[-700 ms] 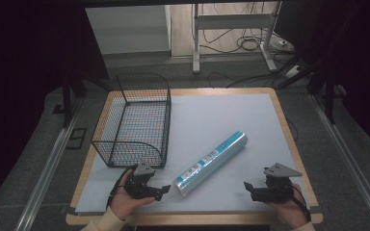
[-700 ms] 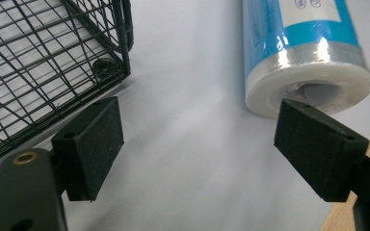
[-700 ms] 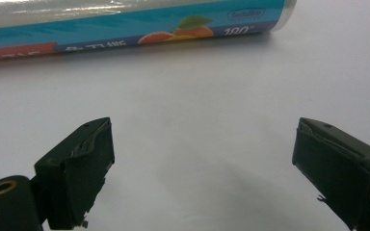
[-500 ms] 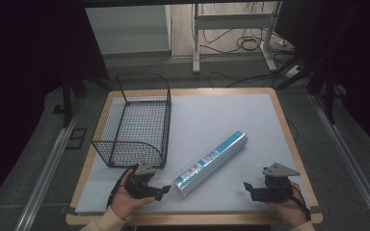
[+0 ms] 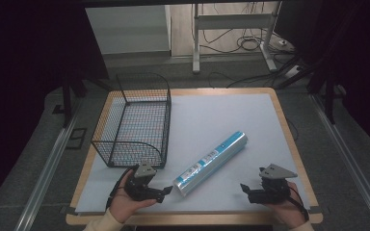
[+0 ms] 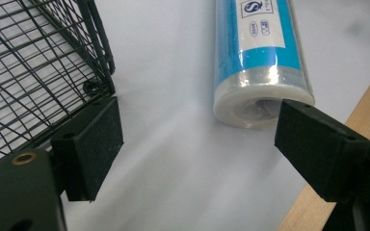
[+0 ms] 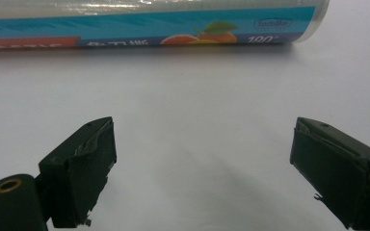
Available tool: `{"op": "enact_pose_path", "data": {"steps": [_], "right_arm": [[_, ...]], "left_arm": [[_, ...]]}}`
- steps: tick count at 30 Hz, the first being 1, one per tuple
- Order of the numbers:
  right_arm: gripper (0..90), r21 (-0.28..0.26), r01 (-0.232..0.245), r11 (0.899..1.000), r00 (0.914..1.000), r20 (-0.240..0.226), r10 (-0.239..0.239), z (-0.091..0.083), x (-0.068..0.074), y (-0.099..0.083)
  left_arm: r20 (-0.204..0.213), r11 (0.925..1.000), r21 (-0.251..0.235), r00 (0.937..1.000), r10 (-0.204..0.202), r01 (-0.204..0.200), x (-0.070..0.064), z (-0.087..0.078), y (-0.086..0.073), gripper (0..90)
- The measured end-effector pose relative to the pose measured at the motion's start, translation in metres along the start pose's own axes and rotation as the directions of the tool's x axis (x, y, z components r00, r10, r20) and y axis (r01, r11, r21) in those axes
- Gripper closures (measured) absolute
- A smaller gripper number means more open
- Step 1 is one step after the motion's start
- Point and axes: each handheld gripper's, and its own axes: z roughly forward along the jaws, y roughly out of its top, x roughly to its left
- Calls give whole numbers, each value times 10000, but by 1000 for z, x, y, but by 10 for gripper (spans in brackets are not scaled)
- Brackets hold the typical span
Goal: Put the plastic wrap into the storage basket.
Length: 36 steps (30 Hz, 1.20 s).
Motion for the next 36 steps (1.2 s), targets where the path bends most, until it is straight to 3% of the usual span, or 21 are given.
{"op": "enact_pose_path", "data": {"steps": [7,15,23,36], "right_arm": [[98,-223,-183,9996,9998,51,184,-6,-5,-4],[100,-297,-205,9993,9997,125,209,-7,-7,-3],[100,-254,-205,9995,9996,172,209,-4,-5,-2],[100,-236,-203,9995,9994,272,210,-5,-5,-2]], "left_arm": [[-262,10000,7,9996,-56,56,-2,-1,9,171],[-277,9999,10,9995,117,-117,-8,-16,18,172],[-106,9997,179,9999,136,-134,-9,-12,24,172],[-260,9985,411,9990,369,-358,-16,-7,40,171]]}}
